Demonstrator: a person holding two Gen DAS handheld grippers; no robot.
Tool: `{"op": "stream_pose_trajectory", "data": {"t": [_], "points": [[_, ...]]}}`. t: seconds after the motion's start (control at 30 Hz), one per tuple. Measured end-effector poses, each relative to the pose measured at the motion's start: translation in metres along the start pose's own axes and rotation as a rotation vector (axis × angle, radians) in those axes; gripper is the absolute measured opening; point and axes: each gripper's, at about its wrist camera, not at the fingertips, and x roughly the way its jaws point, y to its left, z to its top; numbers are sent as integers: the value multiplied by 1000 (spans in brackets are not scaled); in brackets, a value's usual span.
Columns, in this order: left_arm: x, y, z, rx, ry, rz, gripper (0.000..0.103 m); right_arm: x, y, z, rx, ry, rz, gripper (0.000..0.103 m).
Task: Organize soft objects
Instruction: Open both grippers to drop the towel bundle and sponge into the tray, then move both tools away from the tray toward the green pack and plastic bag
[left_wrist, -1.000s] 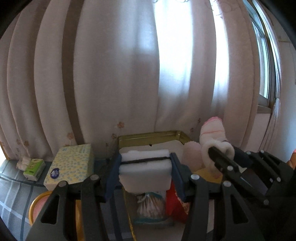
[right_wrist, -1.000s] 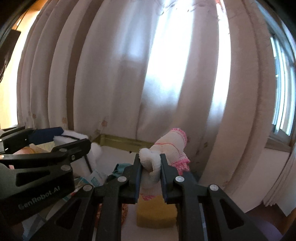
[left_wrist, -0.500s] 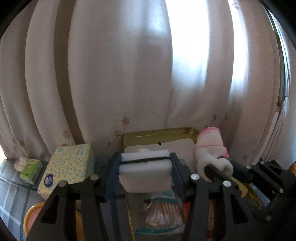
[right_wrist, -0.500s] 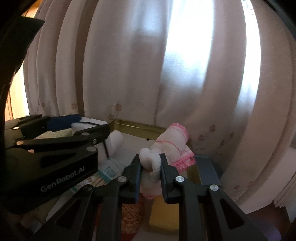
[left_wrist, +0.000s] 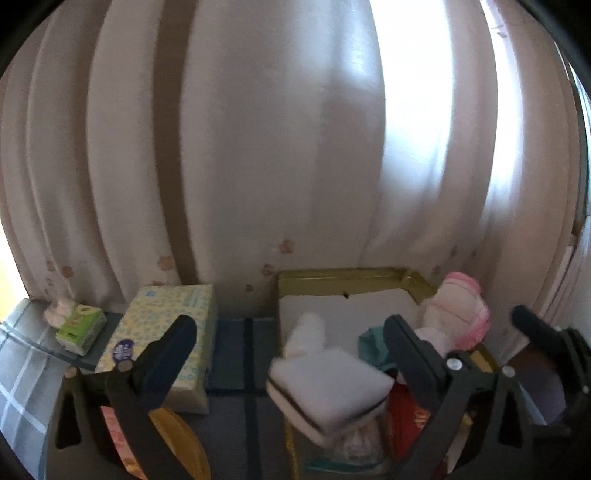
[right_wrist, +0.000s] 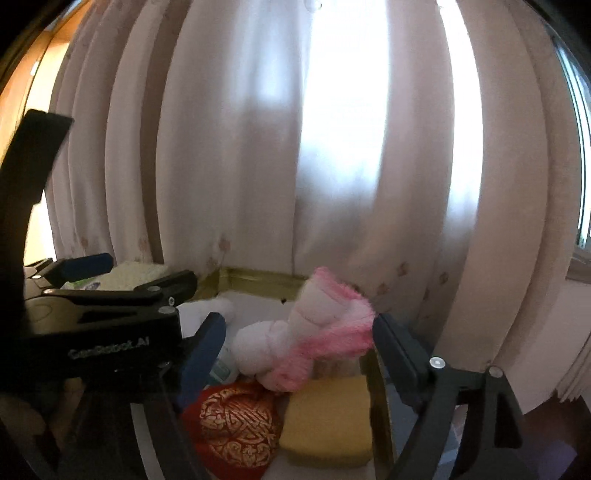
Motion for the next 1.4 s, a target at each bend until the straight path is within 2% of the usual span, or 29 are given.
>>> {"op": "stream_pose_trajectory", "data": {"t": [0.13, 0.67, 0.9, 1.4], "points": [[-2, 1, -1, 6, -13, 20, 103, -3, 1, 1, -7, -1, -12, 85], [-5, 4, -7, 48, -43, 87, 103, -23, -21, 0, 112, -101, -65, 85], [-8, 8, -10, 41, -57, 99, 103, -29, -27, -1, 162, -146, -114, 85], [-29, 8, -22, 115, -138, 142, 103, -49, -26, -5, 216, -202, -249, 85]]}}
